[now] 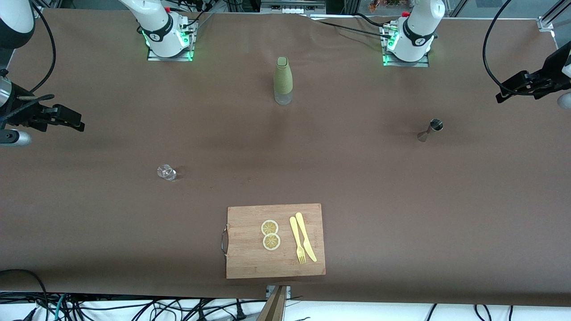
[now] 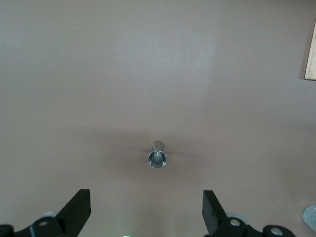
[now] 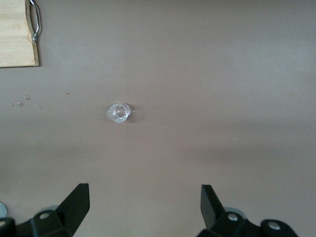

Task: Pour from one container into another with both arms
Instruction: 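Reach the right gripper toward the glass beaker while the left gripper reaches the jigger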

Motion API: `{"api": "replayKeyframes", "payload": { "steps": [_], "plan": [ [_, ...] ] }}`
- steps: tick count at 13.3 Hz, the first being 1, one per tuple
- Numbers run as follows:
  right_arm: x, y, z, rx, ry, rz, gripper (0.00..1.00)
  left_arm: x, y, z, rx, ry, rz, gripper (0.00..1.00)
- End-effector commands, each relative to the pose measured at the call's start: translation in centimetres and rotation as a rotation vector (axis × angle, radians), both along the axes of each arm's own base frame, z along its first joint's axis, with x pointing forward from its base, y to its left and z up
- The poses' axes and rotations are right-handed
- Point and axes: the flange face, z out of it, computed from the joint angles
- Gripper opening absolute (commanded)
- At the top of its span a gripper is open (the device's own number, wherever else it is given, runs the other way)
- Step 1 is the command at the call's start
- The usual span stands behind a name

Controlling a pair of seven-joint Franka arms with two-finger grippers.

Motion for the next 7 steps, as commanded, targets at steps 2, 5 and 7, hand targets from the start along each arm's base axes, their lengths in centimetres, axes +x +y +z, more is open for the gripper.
{"api": "replayKeyframes", "payload": {
  "steps": [2,5,7],
  "plan": [
    [-0.2,0.1,0.3,-0.014,0.006,0.0,1.0,0.5,1.3,0.5,0.016,-0.007,-0.093,1.0],
    [-0.2,0.3,0.4,-0.014,0.007,0.005,1.0,0.6,1.5,0.0,0.013,0.002,-0.111,1.0],
    [-0.3,0.5,0.4,-0.008,0.009,0.006,1.0,0.4,1.7,-0.3,0.015,0.018,-0.11,1.0]
  ]
}}
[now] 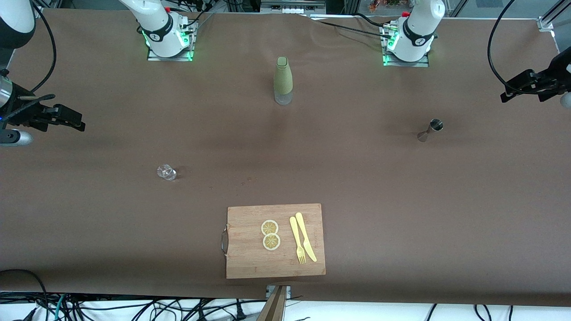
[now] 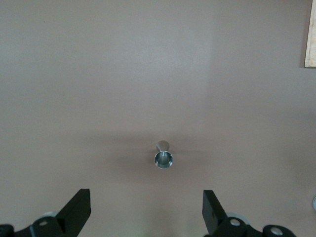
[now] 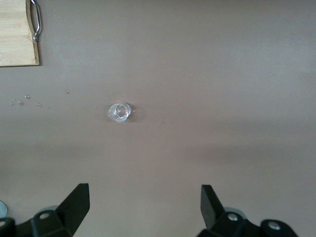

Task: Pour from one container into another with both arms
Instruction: 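Reach the right gripper toward the glass beaker while the left gripper reaches the jigger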

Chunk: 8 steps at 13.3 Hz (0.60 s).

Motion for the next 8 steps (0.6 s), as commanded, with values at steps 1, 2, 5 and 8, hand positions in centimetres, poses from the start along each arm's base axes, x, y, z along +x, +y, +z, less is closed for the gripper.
{"api": "replayKeyframes", "payload": {
  "steps": [1,2,5,8],
  "plan": [
    [-0.2,0.4,0.3,-0.005,0.011,0.003,1.0,0.3,0.8,0.1,0.025,0.013,-0.026,1.0],
    [-0.5,0.4,0.0,-0.003,0.035,0.003,1.0,0.2,1.9,0.1,0.023,0.011,-0.023,1.0],
    [-0.9,0.3,-2.9,0.016,0.16,0.151,1.0,0.2,3.9,-0.4,0.01,0.019,-0.108,1.0],
    [-0.5,-2.2,-5.1,0.077,0.213,0.423,1.0,0.5,7.9,-2.5,-0.034,0.031,-0.271,1.0]
  ]
}}
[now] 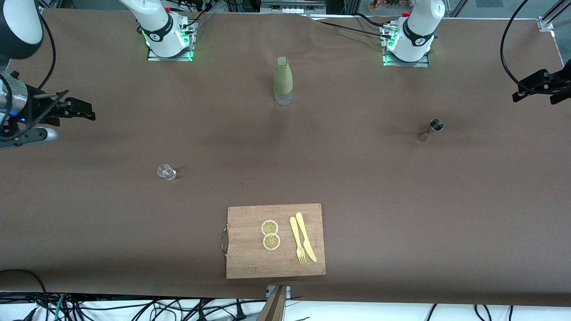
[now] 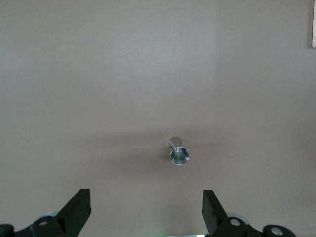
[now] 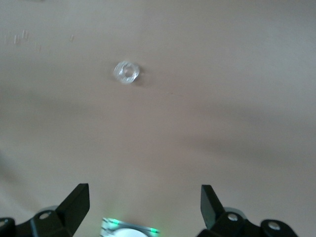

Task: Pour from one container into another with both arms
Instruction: 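Reach the right gripper toward the glass beaker while the left gripper reaches the jigger, then grasp the glass beaker with the right gripper while the left gripper grasps the jigger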

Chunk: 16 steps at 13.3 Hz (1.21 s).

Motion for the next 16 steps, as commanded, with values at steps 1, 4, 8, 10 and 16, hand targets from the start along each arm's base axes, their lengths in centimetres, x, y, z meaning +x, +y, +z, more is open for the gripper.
{"api": "replayKeyframes", "payload": {
  "steps": [1,4,8,10,16],
  "plan": [
    [-0.2,-3.2,-1.6,0.071,0.061,0.205,1.0,0.8,4.2,-2.3,-0.058,0.009,-0.178,1.0],
    [0.6,-5.5,-4.5,0.218,0.068,0.465,1.0,0.5,9.4,-6.9,-0.16,-0.024,-0.322,1.0],
    [1.7,-10.3,-11.7,0.548,0.007,0.617,1.0,1.0,13.7,-13.6,-0.301,-0.108,-0.569,0.99],
    [2.5,-12.3,-17.8,0.747,-0.071,0.727,1.0,0.5,16.2,-16.7,-0.383,-0.161,-0.657,0.99],
    [5.3,-13.7,-28.3,1.01,-0.414,1.016,1.0,-2.7,21.3,-27.2,-0.56,-0.378,-0.98,0.99]
  ]
}}
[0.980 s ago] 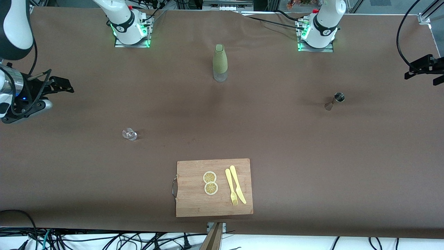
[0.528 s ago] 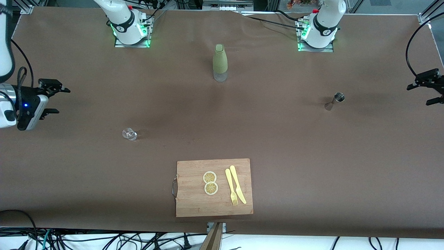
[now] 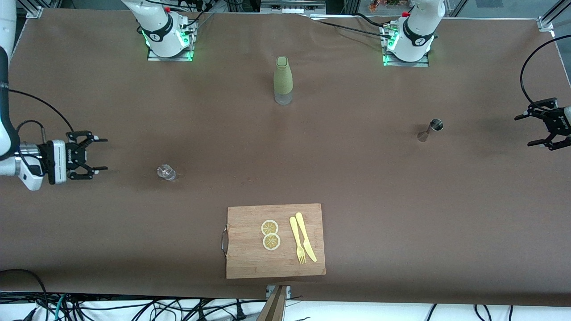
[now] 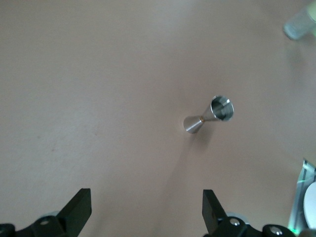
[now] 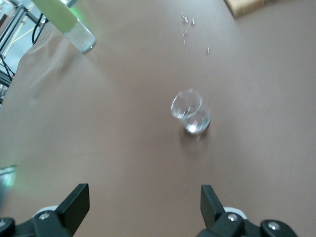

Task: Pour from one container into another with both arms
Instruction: 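Grasp the glass beaker with the right gripper while the left gripper grasps the jigger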

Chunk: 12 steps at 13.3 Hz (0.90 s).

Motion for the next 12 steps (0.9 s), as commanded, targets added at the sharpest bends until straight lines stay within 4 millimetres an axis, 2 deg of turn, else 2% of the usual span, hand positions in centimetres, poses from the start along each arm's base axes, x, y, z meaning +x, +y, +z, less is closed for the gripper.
{"api": "replayKeyframes", "payload": {
  "steps": [1,4,7,9,12],
  "plan": [
    [0.9,0.6,-2.8,0.148,-0.104,0.058,1.0,-0.6,0.7,-4.8,-0.118,-0.171,-0.167,0.99],
    [1.3,1.8,-6.6,0.244,-0.206,0.099,1.0,-2.4,0.0,-11.6,-0.278,-0.39,-0.313,0.99],
    [1.0,4.1,-13.1,0.369,-0.265,0.096,1.0,-3.4,-0.6,-16.6,-0.356,-0.454,-0.344,0.99],
    [0.9,5.7,-15.1,0.426,-0.28,0.074,1.0,-4.1,-1.7,-20.4,-0.435,-0.519,-0.36,0.99],
    [0.5,7.3,-17.1,0.472,-0.283,0.087,1.0,-5.0,-3.4,-23.0,-0.526,-0.558,-0.368,0.99]
  ]
}}
